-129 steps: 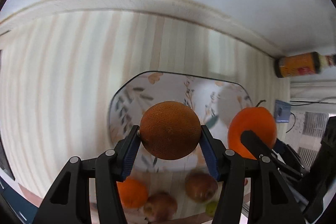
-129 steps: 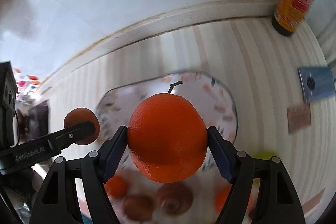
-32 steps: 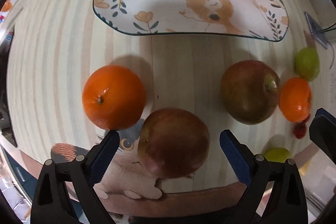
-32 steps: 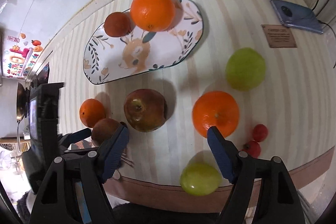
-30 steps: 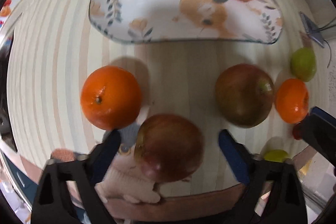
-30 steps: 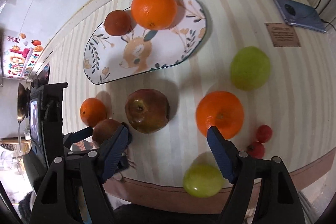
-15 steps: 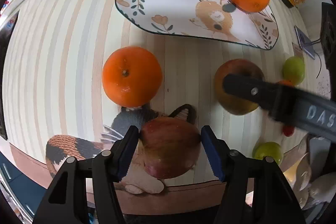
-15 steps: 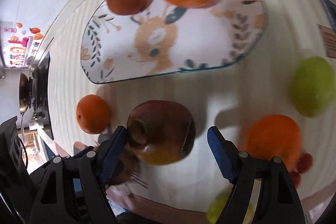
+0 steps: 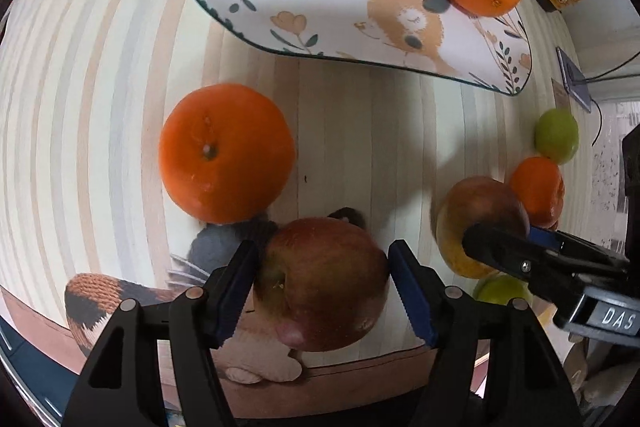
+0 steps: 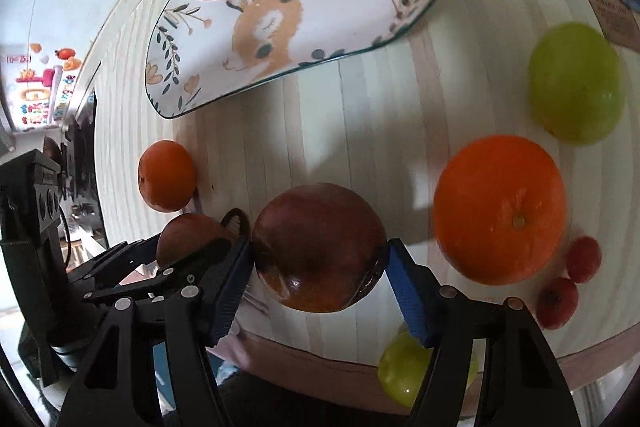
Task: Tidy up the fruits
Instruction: 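Carry both apples onto the floral plate and open both tools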
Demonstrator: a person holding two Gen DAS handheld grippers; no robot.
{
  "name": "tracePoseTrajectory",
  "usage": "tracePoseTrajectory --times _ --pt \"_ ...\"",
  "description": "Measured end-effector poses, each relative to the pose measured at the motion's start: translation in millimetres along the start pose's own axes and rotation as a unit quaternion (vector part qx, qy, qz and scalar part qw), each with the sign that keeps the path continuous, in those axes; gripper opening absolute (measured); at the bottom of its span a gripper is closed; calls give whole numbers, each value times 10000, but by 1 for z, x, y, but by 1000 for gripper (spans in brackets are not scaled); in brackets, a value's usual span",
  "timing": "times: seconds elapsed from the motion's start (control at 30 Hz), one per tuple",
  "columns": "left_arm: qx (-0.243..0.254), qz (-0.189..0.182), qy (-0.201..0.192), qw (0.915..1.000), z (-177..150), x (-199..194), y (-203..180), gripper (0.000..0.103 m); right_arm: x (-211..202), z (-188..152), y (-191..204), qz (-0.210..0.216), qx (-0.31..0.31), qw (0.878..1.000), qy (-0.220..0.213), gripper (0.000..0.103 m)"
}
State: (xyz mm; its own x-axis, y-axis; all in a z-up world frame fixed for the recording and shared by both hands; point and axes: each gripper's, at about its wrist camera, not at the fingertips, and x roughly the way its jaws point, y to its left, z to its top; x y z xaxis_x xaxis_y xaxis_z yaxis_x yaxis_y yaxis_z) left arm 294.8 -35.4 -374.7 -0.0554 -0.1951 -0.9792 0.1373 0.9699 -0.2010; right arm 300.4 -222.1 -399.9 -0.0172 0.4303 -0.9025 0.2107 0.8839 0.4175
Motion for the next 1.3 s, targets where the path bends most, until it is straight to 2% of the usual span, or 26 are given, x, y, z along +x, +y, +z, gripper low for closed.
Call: tracePoseTrajectory --times 0.17,0.3,0.33,0.53,0.63,0.7,0.77,0.87,0.97,1.07,1.13,1.2,1.3 --pt "84 184 -13 9998 -3 -5 -8 65 11 -1 -7 67 156 9998 98 70" --pt "153 412 -120 9990 -5 -9 -27 64 15 -3 -6 5 179 9998 -11 70" --pt "160 415 -135 9989 -10 -5 -39 64 15 -4 -5 -32 181 9998 -60 69" --pt "113 262 -224 9993 -9 -33 -40 61 -10 -6 0 67 179 9990 -411 69" --pt "78 71 -254 9996 -6 -45 -40 53 -32 -3 4 152 149 9976 -663 69" --pt "150 -8 -291 9995 -1 -49 -42 42 -46 0 7 212 129 9963 -819 69" --pt "395 26 -154 9991 6 -44 -50 47 -54 6 8 216 111 9957 -892 69" --pt "330 -47 -152 9993 16 -36 -47 58 -60 16 7 202 163 9951 -959 69" --pt "131 -172 -128 9997 21 -29 -41 60 -65 22 0 221 200 9948 -969 69" --pt "152 -222 -30 9996 31 -19 -40 70 -68 24 -9 277 263 9947 -958 69" --pt "151 -352 93 9992 34 -7 -43 71 -65 22 -13 301 328 9946 -937 69" --pt "105 -406 123 9990 35 1 -50 68 -61 22 -17 331 417 9944 -909 69" --pt "302 -88 -104 9995 33 0 -65 66 -62 18 -21 320 444 9942 -924 69"
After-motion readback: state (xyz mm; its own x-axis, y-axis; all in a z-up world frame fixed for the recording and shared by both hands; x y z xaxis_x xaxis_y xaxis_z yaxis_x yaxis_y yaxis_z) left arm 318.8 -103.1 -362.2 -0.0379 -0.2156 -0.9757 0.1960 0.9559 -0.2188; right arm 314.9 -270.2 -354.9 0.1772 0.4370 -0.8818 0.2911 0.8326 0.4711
